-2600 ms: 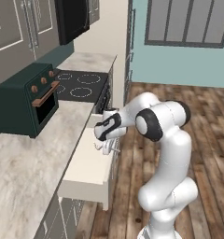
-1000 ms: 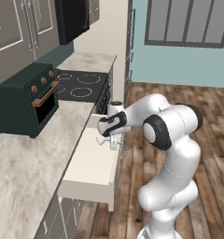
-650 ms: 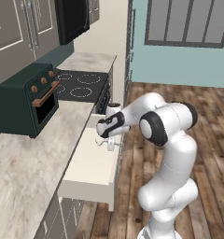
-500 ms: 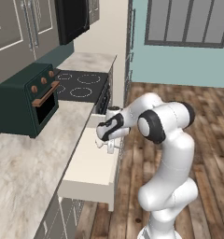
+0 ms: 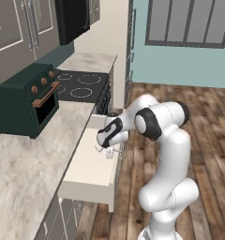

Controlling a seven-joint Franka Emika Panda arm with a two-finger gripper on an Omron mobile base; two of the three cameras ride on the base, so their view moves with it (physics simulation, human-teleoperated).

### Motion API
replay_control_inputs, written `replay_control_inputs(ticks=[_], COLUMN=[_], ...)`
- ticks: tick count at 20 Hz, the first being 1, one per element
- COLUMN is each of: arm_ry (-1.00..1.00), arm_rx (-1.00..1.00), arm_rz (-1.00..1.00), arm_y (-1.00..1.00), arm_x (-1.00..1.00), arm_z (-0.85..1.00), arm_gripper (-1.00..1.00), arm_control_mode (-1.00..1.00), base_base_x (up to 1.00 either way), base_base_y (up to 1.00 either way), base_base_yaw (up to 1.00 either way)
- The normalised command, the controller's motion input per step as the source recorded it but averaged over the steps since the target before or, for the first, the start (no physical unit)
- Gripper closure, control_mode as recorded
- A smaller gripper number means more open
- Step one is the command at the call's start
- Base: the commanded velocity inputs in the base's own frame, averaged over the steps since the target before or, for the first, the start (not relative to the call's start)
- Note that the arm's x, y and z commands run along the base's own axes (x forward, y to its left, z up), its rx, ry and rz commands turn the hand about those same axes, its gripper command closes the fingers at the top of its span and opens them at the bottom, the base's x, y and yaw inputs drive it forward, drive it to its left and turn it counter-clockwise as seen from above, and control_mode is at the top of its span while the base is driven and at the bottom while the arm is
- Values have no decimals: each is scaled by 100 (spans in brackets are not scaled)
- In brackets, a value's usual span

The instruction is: Pick up the metallic utensils from the counter and place them in the open drawer. Make sure not to pick up any wooden utensils.

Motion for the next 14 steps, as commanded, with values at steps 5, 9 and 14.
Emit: replay_control_inputs(ticks=[5, 9, 14], arm_ry=[0, 4, 4], arm_rx=[-1, 0, 0], arm_rz=[0, 0, 0], arm_y=[0, -21, -35], arm_x=[0, -4, -18], arm_z=[-32, -1, 0], arm_gripper=[100, 100, 100], arm_control_mode=[-100, -100, -100], base_base_x=[0, 0, 0], base_base_y=[0, 0, 0], base_base_yaw=[0, 0, 0])
